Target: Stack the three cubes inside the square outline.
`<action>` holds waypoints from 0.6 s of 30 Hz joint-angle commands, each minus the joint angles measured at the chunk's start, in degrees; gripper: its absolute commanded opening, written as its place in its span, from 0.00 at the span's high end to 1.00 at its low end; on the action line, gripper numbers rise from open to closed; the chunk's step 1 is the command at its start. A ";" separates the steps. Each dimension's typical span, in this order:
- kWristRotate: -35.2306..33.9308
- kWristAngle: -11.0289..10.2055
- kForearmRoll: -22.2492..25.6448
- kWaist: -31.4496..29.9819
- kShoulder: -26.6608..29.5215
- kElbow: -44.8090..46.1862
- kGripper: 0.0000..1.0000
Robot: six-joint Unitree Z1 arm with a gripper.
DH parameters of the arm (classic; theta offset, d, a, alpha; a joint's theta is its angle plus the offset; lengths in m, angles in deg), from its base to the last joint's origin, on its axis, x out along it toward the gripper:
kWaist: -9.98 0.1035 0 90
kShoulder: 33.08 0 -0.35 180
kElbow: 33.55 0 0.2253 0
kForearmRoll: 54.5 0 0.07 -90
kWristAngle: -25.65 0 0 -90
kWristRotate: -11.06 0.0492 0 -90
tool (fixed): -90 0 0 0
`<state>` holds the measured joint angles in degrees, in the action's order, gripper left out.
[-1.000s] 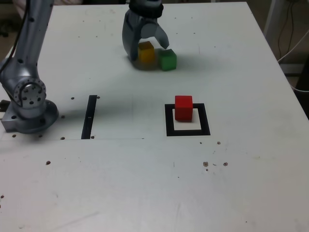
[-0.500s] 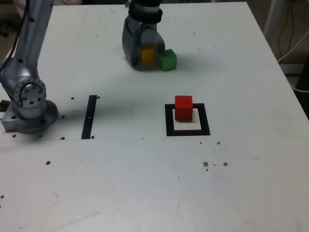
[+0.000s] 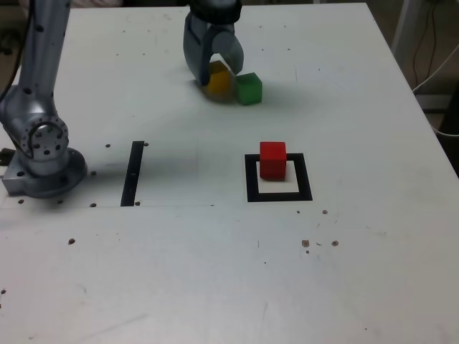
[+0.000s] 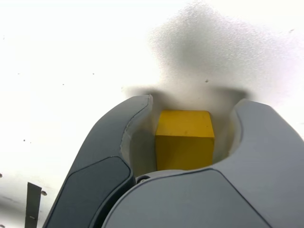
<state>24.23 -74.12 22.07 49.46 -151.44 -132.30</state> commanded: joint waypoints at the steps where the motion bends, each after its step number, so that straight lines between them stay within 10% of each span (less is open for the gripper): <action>1: 0.16 0.03 0.16 -0.24 0.14 -0.29 0.82; 18: 1.84 -1.66 8.10 -3.49 3.38 -4.10 0.88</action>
<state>25.73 -75.46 28.38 46.58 -151.09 -135.37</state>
